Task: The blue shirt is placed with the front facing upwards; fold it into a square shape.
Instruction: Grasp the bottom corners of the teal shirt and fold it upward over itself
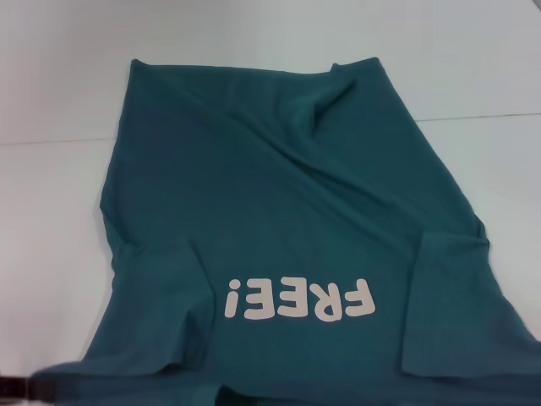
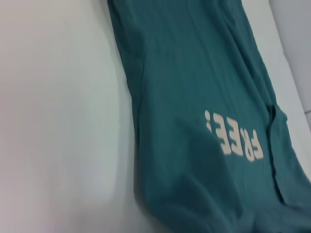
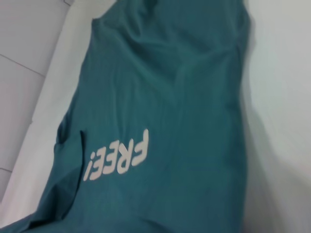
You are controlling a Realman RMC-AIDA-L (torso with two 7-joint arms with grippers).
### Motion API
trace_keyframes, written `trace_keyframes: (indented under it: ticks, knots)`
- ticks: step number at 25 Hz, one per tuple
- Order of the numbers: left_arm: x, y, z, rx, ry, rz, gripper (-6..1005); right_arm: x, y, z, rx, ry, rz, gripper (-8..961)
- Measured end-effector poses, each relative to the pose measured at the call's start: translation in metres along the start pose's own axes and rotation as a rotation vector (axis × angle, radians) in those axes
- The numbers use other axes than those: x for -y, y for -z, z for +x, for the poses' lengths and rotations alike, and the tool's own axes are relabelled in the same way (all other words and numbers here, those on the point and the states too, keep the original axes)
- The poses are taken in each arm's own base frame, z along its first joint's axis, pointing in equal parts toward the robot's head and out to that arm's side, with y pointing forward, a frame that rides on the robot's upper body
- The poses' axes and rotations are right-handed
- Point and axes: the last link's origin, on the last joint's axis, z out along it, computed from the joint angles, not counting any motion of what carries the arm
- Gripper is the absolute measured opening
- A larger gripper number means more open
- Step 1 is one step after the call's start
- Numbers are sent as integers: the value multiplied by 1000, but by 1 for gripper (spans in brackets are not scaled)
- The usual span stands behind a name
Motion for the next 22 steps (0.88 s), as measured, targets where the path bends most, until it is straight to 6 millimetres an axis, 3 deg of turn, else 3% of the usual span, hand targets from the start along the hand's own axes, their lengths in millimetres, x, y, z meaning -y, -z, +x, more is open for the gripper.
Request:
trace_keyframes:
  ticks: [7, 16, 22]
  knots:
    - [-5, -9, 29, -116, -30, -47, 20, -8, -15, -28, 45, 55, -27, 5]
    - [-33, -60, 91, -215, -115, -108, 21, -21, -52, -86, 173, 140, -32, 4]
    - [-49, -81, 129, -306, -150, -83, 21, -30, -76, -127, 243, 204, -2, 4]
